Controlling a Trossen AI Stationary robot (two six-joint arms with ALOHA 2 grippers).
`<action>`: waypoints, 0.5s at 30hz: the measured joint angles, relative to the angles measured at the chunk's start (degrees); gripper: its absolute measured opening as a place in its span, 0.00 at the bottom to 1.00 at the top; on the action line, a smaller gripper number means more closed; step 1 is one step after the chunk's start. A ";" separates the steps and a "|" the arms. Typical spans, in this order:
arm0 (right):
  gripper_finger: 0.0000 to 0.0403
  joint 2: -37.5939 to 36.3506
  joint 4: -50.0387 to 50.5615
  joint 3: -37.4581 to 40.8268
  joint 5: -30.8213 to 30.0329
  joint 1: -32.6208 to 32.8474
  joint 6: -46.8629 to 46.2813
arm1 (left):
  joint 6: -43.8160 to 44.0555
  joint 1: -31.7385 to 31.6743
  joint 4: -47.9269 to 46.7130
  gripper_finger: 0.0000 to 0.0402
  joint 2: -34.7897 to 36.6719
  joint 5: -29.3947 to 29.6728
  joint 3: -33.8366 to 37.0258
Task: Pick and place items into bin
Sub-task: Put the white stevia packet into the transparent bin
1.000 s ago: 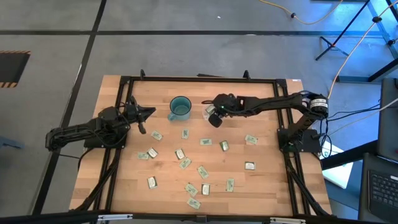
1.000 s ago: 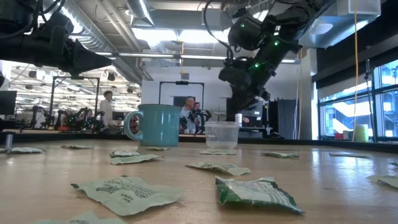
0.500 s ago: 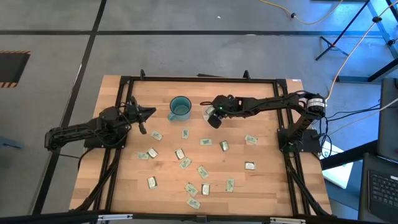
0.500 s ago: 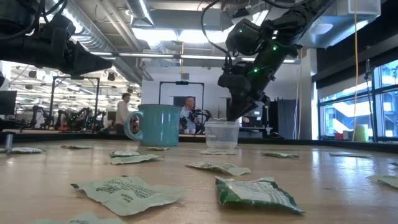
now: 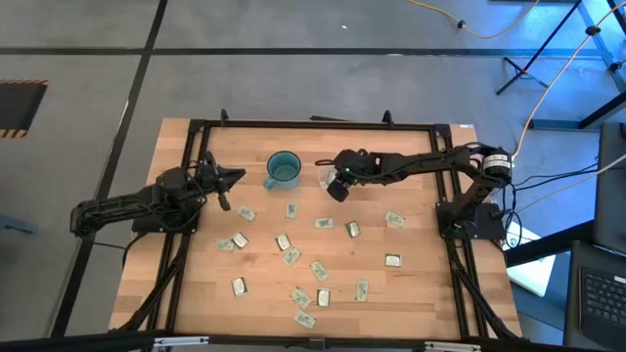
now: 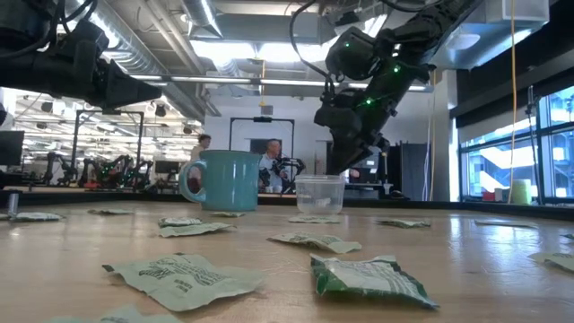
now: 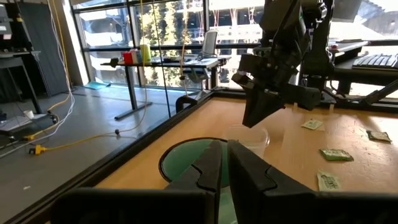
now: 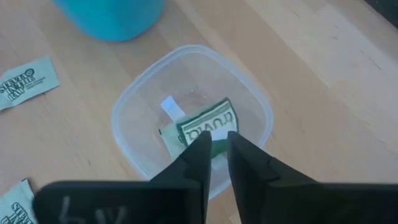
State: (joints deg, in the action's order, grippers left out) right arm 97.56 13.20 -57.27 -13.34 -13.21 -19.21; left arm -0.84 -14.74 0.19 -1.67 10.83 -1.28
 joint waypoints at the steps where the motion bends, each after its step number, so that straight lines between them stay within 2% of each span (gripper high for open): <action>1: 0.16 -0.51 1.03 -0.39 0.01 0.00 0.01 | 0.00 0.00 -0.01 0.05 0.00 0.00 0.00; 9: 0.18 -7.09 13.58 -6.30 0.94 4.07 -0.02 | 0.00 0.00 0.01 0.05 0.00 0.00 0.00; 15: 0.19 -10.00 21.38 -7.22 10.91 9.24 -0.06 | 0.00 0.01 0.01 0.05 0.00 0.00 0.00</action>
State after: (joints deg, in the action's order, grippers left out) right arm 87.55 34.58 -64.49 -2.44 -3.97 -19.27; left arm -0.84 -14.73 0.21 -1.67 10.83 -1.28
